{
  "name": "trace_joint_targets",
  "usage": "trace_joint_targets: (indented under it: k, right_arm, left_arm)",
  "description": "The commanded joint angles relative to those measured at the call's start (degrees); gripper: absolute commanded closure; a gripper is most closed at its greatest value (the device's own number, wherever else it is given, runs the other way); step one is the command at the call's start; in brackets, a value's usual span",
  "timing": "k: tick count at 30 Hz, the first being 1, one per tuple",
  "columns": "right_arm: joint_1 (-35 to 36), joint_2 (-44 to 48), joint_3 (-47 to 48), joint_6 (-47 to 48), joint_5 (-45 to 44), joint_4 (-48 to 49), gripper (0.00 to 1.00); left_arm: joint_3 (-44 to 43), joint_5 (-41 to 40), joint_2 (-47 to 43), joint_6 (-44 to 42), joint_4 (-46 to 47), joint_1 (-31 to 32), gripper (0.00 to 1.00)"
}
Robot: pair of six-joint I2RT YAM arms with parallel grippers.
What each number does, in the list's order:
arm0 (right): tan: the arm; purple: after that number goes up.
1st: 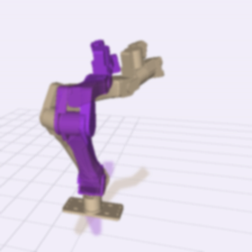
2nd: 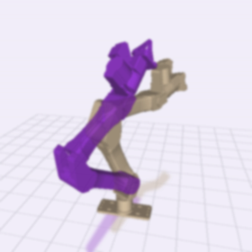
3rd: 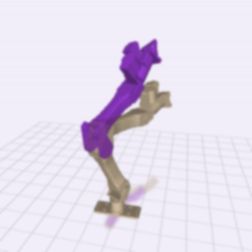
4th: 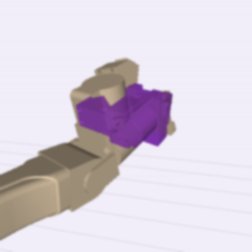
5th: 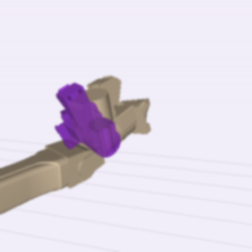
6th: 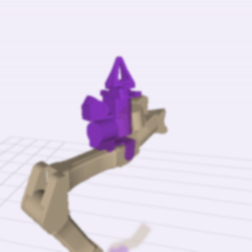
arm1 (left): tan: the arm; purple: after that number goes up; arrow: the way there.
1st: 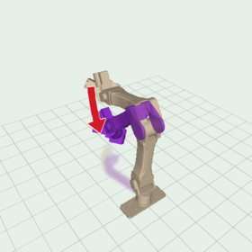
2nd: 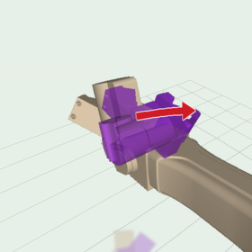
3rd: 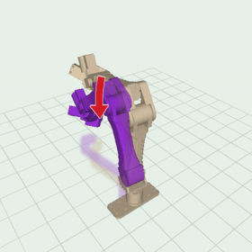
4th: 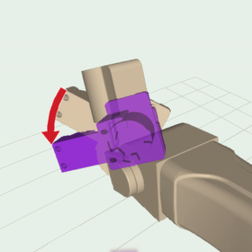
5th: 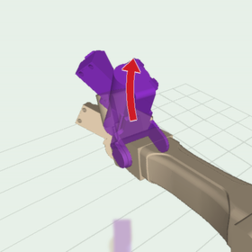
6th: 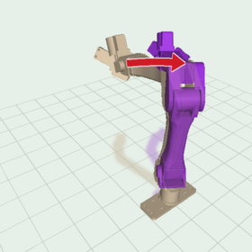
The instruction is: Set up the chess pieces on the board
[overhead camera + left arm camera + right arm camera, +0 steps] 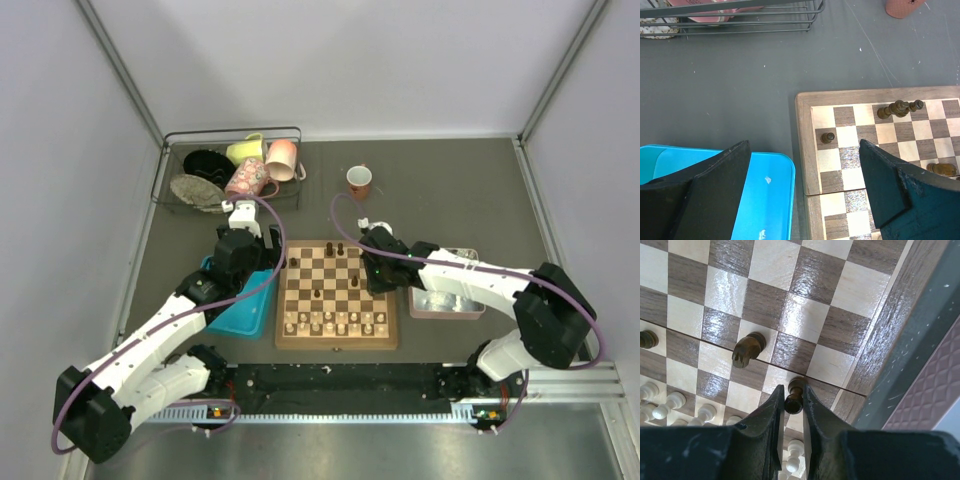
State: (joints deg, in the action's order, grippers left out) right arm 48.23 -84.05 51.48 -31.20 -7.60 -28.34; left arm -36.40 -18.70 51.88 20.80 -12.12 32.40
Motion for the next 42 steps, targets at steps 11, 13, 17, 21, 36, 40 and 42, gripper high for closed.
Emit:
trace_joint_targets:
  k: [11, 13, 17, 21, 36, 40, 42]
  right_arm:
    - [-8.2, -3.8, 15.0, 6.6, -4.3, -1.8, 0.92]
    - [-8.9, -6.6, 17.1, 7.6, -4.8, -3.0, 0.92]
    - [-9.0, -11.1, 21.8, 8.9, -5.9, -4.7, 0.92]
    - [-9.6, -14.4, 23.2, 9.1, -6.7, -5.0, 0.92]
    - [-10.9, -17.9, 22.9, 8.4, -8.2, -5.4, 0.92]
    - [-11.3, -18.5, 23.2, 8.4, -7.5, -5.2, 0.92]
    - [-11.7, -18.6, 23.3, 8.4, -6.7, -4.8, 0.92]
  left_arm:
    - [-0.3, 0.2, -0.4, -0.8, 1.4, 0.2, 0.07]
    - [-0.2, 0.2, -0.5, -0.8, 1.4, 0.2, 0.07]
    - [-0.2, 0.2, -0.6, -0.7, 1.2, 0.2, 0.07]
    - [-0.3, 0.2, -0.6, -0.7, 1.1, 0.2, 0.07]
    - [-0.2, 0.4, 0.0, -0.8, 1.3, 0.2, 0.07]
    - [-0.2, 0.4, 0.1, -0.8, 1.4, 0.2, 0.07]
    - [-0.2, 0.5, 0.1, -0.8, 1.4, 0.2, 0.07]
